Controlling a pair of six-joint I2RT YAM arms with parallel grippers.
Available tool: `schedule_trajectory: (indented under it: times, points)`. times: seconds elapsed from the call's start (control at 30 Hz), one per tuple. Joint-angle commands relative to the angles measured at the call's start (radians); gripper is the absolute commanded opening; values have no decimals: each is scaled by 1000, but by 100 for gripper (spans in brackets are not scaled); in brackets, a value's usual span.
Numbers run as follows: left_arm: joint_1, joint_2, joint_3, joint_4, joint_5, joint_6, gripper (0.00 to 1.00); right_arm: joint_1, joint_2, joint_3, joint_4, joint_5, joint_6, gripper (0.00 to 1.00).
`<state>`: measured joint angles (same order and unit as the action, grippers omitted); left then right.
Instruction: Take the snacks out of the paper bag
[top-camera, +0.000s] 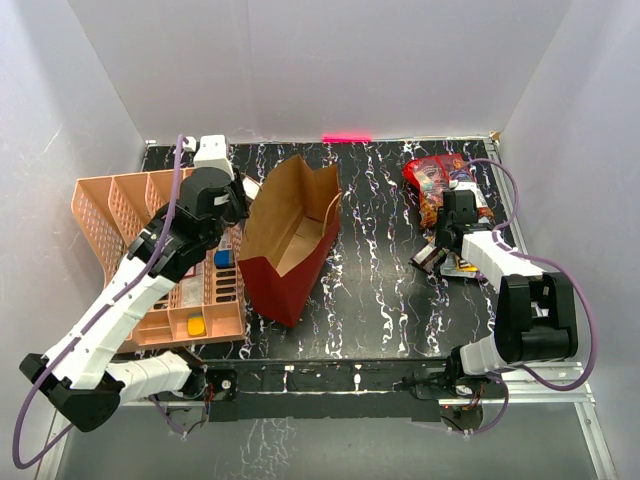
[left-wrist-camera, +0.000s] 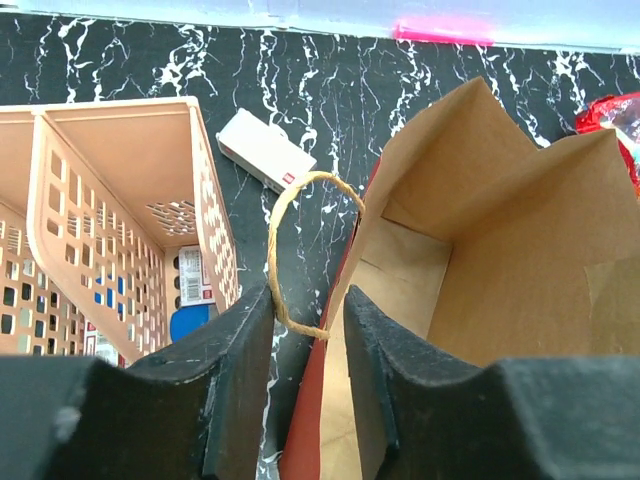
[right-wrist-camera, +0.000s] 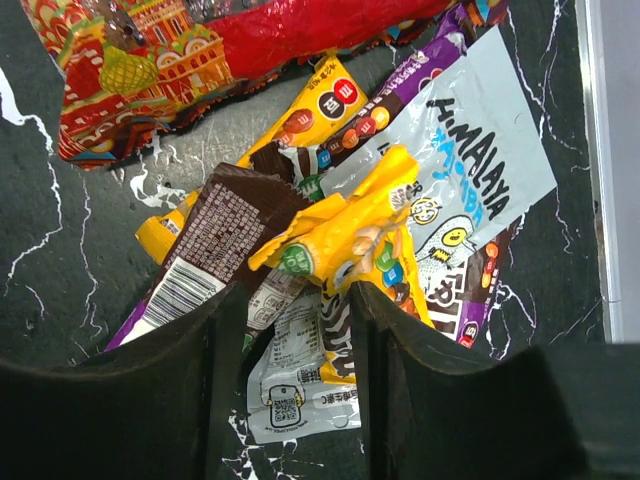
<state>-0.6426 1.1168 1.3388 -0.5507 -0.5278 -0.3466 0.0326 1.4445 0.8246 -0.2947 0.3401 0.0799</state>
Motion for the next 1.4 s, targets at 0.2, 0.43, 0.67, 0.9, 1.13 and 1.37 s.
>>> schedule_trajectory:
  times: [0.2, 0.43, 0.67, 0.9, 1.13, 1.37]
  points:
    - [6, -86, 6, 64, 9, 53, 58, -1, -77, 78, -32, 11, -6, 65]
    - [6, -90, 48, 61, 28, 75, 83, 15, -118, 131, -87, 35, 19, 99]
    - [6, -110, 109, 63, -2, 146, 93, 35, -183, 390, -271, -84, 205, 98]
    - [-47, -127, 182, 132, -73, 357, 97, 35, -480, 468, -182, -471, 190, 99]
    - [-86, -169, 180, 240, -37, 448, 98, 34, -701, 636, -208, -543, 160, 98]
    - [-106, -284, 124, 379, 56, 466, 98, 35, -753, 824, -318, -446, 159, 98]
